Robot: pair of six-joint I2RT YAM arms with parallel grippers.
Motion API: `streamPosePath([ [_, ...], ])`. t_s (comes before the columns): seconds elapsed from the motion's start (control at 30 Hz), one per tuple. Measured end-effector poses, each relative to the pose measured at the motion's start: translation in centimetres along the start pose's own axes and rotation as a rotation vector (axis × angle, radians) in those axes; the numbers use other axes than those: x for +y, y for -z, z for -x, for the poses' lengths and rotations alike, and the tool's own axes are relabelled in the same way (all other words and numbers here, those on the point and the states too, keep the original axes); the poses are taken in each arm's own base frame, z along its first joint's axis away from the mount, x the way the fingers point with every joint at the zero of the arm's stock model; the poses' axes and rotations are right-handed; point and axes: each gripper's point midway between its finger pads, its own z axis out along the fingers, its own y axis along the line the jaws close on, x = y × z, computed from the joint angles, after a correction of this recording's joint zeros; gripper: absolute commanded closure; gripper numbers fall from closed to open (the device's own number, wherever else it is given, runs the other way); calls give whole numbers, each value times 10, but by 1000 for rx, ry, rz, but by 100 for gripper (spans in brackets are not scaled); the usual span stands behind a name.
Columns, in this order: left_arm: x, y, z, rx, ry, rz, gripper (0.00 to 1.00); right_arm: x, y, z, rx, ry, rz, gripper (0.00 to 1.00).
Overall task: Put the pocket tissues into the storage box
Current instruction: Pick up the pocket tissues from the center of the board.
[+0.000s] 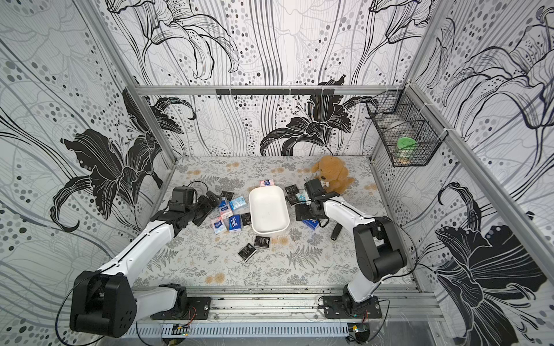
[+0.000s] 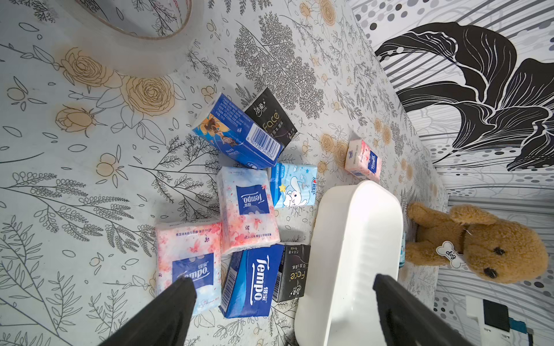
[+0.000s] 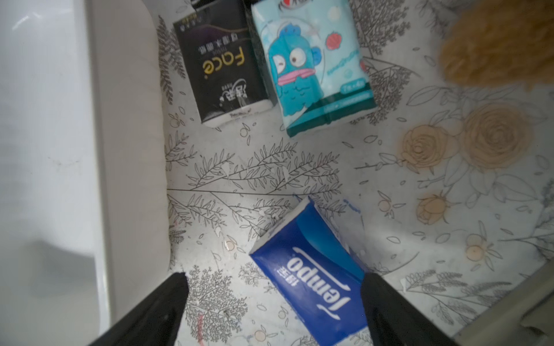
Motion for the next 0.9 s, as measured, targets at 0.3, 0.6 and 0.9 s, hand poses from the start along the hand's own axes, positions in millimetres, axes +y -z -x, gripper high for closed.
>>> streamPosePath([
  [0.3, 0, 0, 0, 1, 0, -1, 3, 0, -10, -24, 61, -8, 19, 4],
  [0.6, -1, 0, -2, 10, 0, -8, 3, 16, 3, -39, 44, -152, 139, 4],
  [0.9, 1, -3, -3, 20, 2, 0, 3, 3, 23, -41, 16, -224, 64, 4],
])
